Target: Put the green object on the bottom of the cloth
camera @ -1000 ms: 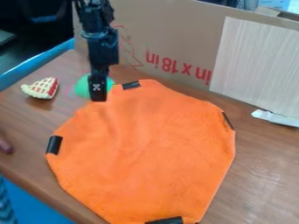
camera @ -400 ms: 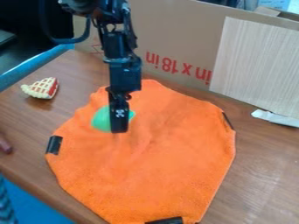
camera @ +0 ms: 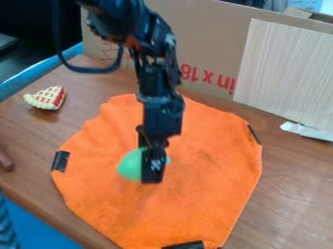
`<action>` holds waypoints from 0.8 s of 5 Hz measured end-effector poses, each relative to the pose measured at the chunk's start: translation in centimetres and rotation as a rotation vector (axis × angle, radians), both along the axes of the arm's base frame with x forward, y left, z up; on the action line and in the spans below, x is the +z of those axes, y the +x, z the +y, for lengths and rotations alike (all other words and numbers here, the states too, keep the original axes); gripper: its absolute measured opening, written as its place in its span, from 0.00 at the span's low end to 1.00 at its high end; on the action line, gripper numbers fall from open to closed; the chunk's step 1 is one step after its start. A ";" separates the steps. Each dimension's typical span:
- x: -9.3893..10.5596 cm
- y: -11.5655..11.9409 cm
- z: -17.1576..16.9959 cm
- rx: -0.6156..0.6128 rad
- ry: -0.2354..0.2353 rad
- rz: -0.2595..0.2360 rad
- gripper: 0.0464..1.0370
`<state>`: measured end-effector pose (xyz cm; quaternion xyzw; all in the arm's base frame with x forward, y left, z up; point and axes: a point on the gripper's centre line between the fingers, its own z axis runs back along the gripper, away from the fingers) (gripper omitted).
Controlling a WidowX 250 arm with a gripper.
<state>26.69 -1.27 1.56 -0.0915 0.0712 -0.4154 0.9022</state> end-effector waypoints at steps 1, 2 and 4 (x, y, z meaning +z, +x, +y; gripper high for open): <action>-1.5 -1.1 -1.4 -0.020 0.024 -0.020 0.84; -2.0 -0.9 -2.4 -0.033 0.030 -0.068 0.84; -2.2 -2.1 -3.6 -0.040 0.017 -0.070 0.89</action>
